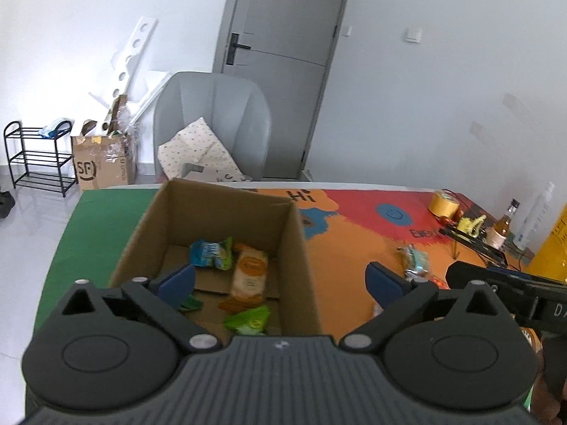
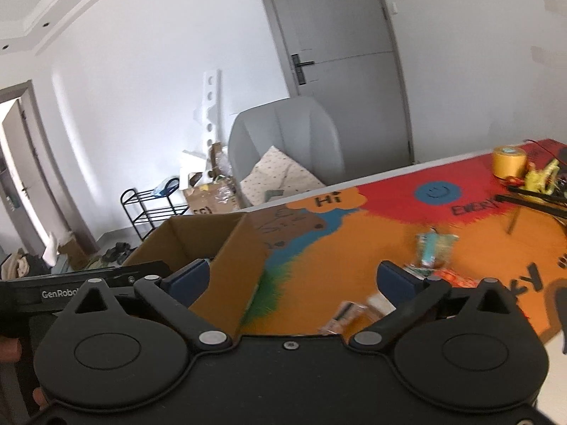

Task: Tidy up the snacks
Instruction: 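Return both tools from the box to the remaining snacks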

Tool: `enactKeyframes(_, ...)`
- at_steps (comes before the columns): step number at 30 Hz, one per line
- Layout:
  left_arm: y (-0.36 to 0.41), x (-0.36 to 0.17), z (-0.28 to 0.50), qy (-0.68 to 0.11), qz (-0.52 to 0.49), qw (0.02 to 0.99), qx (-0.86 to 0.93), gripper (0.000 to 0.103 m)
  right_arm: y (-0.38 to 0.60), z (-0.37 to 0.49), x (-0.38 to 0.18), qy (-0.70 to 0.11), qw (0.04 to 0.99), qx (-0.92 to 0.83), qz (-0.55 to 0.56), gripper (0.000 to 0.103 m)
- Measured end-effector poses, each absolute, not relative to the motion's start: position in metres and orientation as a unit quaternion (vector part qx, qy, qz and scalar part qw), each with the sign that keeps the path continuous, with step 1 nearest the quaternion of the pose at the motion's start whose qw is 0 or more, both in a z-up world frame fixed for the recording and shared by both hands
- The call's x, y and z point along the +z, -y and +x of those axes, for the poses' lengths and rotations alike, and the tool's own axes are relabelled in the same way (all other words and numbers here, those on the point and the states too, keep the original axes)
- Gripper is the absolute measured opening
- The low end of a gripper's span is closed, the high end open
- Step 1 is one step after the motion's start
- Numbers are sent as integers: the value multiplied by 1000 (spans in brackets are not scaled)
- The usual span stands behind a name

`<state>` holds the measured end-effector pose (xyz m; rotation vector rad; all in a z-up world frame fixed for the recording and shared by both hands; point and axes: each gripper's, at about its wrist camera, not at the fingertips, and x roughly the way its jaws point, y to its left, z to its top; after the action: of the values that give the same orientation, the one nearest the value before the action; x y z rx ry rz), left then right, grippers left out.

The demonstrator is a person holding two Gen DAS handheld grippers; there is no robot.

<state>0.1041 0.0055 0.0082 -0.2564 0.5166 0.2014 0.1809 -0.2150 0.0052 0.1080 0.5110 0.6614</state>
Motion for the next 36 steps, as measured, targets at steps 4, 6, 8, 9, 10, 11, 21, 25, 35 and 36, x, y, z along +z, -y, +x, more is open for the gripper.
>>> enactKeyframes(4, 9, 8, 106, -257, -121, 955, 86, 102, 230, 178, 3, -250, 916, 309, 56, 103)
enactKeyframes(6, 17, 8, 108, -259, -117, 956, 78, 102, 237, 177, 2, -250, 917, 305, 58, 103)
enactKeyframes(8, 24, 7, 110, -261, -115, 956, 72, 102, 244, 176, 1, -251, 918, 301, 59, 103)
enactKeyframes(9, 28, 7, 111, -262, -114, 956, 69, 102, 247, 175, 1, -251, 919, 299, 60, 103)
enactKeyframes(10, 32, 6, 112, -264, -112, 956, 66, 102, 251, 176, 0, -252, 919, 297, 61, 103)
enactKeyframes(11, 35, 6, 113, -265, -110, 956, 64, 102, 254, 175, -2, -254, 920, 293, 61, 103)
enactKeyframes(21, 74, -1, 124, -280, -95, 955, 35, 102, 294, 176, -17, -272, 930, 240, 65, 103)
enactKeyframes(25, 91, -7, 129, -287, -87, 954, 22, 102, 312, 177, -24, -280, 931, 223, 72, 103)
enactKeyframes(35, 118, -22, 143, -299, -79, 951, 6, 102, 346, 176, -38, -297, 932, 188, 82, 103)
enactKeyframes(36, 120, -23, 145, -301, -78, 951, 4, 102, 348, 177, -39, -299, 933, 186, 82, 103)
